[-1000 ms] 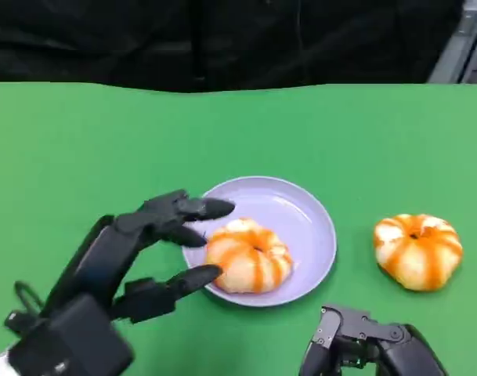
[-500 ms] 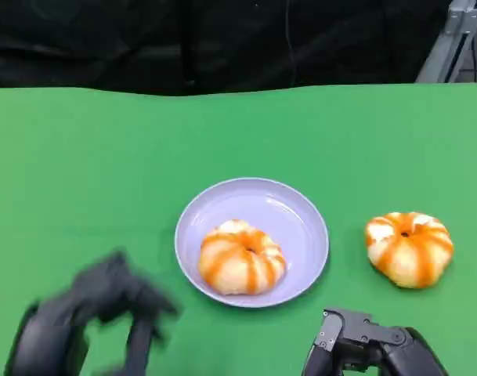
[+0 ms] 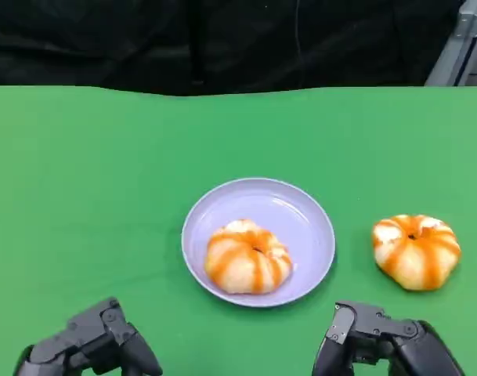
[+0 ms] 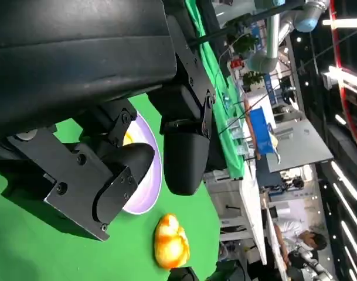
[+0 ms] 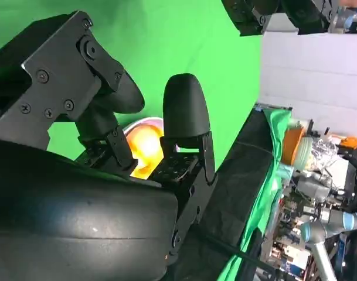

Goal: Grasp the bread from the table and place it into the plate.

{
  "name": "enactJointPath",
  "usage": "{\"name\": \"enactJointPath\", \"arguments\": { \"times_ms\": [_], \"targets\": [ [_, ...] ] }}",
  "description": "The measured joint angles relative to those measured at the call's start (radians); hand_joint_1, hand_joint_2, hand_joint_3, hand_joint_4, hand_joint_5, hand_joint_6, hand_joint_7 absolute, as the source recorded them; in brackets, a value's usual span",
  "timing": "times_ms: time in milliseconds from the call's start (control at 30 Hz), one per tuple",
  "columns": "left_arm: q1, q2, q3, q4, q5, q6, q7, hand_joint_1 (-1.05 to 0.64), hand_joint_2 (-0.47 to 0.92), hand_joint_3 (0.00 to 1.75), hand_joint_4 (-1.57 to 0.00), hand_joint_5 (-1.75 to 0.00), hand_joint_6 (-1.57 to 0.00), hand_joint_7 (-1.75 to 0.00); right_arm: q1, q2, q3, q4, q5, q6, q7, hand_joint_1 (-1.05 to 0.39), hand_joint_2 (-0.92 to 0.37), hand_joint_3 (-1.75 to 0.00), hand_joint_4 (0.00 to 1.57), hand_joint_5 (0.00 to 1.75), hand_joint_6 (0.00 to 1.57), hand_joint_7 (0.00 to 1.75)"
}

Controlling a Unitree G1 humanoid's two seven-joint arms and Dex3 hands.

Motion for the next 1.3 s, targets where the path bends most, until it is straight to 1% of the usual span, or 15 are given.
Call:
{"name": "enactJointPath", "arguments": {
  "times_ms": [133, 300, 900, 1000, 1067, 1167, 1300],
  "targets": [
    [-0.002, -0.003, 0.000, 0.024, 0.001, -0.020, 0.000, -0.05, 0.36, 1.44, -0.93, -1.74, -0.84, -1.56, 0.000, 0.000, -0.005, 0.001, 0.013, 0.000, 0.003, 0.04, -0.33, -1.41, 0.89, 1.63, 0.79, 1.37],
    [-0.006, -0.008, -0.003, 0.042, 0.005, -0.026, 0.000, -0.06, 0.35, 1.45, -0.93, -1.74, -0.84, -1.55, -0.003, 0.000, -0.028, 0.004, 0.039, -0.005, 0.009, 0.04, -0.33, -1.39, 0.88, 1.64, 0.78, 1.38],
    [-0.025, -0.011, -0.004, 0.052, -0.006, -0.020, 0.010, -0.06, 0.38, 1.43, -0.93, -1.74, -0.83, -1.56, -0.021, 0.002, -0.040, 0.028, 0.048, -0.032, 0.011, 0.06, -0.34, -1.39, 0.88, 1.62, 0.78, 1.39],
    [-0.026, -0.011, -0.004, 0.052, -0.011, -0.017, 0.010, -0.06, 0.43, 1.33, -0.89, -1.73, -0.81, -1.54, -0.021, 0.002, -0.040, 0.029, 0.048, -0.032, 0.011, 0.06, -0.35, -1.40, 0.87, 1.65, 0.78, 1.40],
    [-0.030, -0.011, -0.001, 0.051, -0.032, -0.004, 0.010, -0.06, 0.44, 1.30, -0.88, -1.73, -0.80, -1.54, -0.020, 0.002, -0.038, 0.026, 0.048, -0.030, 0.012, 0.06, -0.35, -1.40, 0.86, 1.65, 0.78, 1.41],
    [-0.038, -0.010, 0.001, 0.046, -0.036, 0.007, 0.010, -0.05, 0.39, 1.38, -0.84, -1.72, -0.79, -1.54, -0.020, 0.002, -0.036, 0.020, 0.044, -0.028, 0.014, 0.06, -0.33, -1.43, 0.87, 1.65, 0.78, 1.41],
    [-0.038, -0.010, 0.000, 0.038, -0.036, 0.007, 0.010, -0.04, 0.38, 1.39, -0.81, -1.71, -0.78, -1.54, -0.017, 0.002, -0.036, 0.018, 0.043, -0.024, 0.016, 0.06, -0.32, -1.44, 0.88, 1.65, 0.78, 1.41]
  ]
}}
